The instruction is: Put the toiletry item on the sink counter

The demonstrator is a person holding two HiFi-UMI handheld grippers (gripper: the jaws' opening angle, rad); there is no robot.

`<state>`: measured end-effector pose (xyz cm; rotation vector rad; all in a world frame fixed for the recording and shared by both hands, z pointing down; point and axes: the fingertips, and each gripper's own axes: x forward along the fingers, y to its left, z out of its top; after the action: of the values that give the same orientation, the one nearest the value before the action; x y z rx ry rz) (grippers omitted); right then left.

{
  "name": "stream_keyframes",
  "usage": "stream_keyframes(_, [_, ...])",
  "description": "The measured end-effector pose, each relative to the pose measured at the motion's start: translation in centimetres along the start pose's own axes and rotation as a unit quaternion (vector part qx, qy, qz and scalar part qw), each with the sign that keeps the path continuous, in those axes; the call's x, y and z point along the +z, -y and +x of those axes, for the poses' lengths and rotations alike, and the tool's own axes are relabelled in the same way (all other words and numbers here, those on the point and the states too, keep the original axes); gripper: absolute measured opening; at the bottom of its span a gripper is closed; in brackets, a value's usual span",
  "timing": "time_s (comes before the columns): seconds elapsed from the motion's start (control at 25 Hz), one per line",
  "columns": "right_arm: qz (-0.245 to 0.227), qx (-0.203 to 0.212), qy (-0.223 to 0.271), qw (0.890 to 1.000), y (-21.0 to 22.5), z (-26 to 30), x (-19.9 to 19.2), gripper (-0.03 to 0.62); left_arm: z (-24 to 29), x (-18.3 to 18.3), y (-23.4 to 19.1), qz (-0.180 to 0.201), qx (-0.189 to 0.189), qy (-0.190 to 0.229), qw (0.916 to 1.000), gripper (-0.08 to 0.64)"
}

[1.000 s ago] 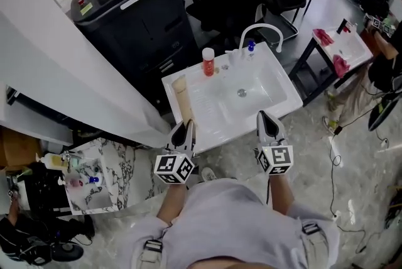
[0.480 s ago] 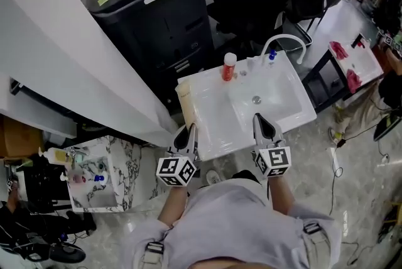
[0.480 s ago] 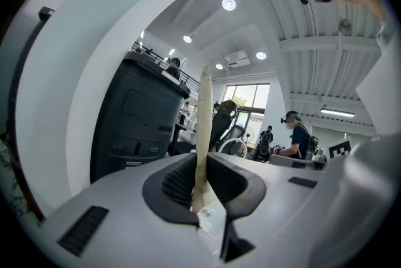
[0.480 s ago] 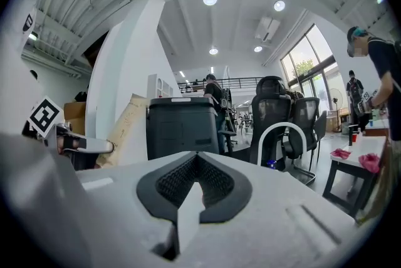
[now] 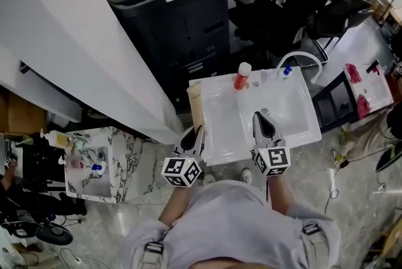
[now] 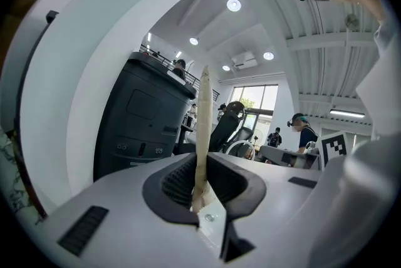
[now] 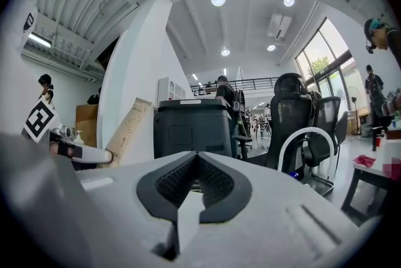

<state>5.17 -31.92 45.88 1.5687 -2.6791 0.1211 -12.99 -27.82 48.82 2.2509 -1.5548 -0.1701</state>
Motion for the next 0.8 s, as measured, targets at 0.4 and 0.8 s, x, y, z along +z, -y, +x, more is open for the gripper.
stream_keyframes(0.4, [0.000,0.011,0.005,1.000,4.6,0.7,0.6,0.005,3.3,-1.3,0.8,0.000,0.033,-0.003,0.9995,0.046])
stream_keyframes(0.8, [0.007,-0.002,0.008,1.000,7.4,0.4,0.3,0.005,5.8,-2.1,0.7,0.005,0.043,-0.013,0.9990,0.046])
